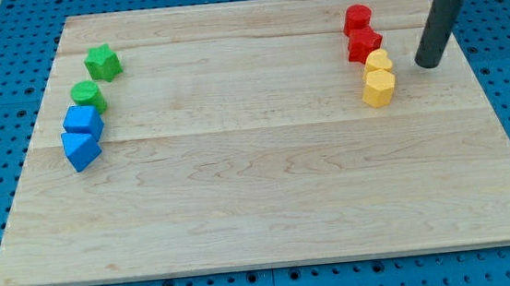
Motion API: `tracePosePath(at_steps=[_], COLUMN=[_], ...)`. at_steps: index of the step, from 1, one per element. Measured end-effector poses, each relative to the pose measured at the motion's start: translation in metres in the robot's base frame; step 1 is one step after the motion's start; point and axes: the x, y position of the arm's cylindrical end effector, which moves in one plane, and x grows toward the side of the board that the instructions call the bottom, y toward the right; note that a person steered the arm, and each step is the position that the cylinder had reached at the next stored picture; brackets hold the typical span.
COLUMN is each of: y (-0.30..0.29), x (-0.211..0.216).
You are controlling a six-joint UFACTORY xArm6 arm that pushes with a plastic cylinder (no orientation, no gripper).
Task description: Move the heart right to the cube
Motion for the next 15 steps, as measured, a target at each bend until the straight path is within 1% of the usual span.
tracePosePath(at_steps=[2, 3, 5, 6, 7, 8, 11, 12, 13, 14, 15], y=[-0.189, -0.179, -0.105, -0.140, -0.263, -0.303, -0.300, -0.289, -0.278, -0.288, -0.314], x=[0.023, 0.019, -0.013, -0.030, -0.030, -0.033, -0.063, -0.064, -0.061, -0.041, -0.021])
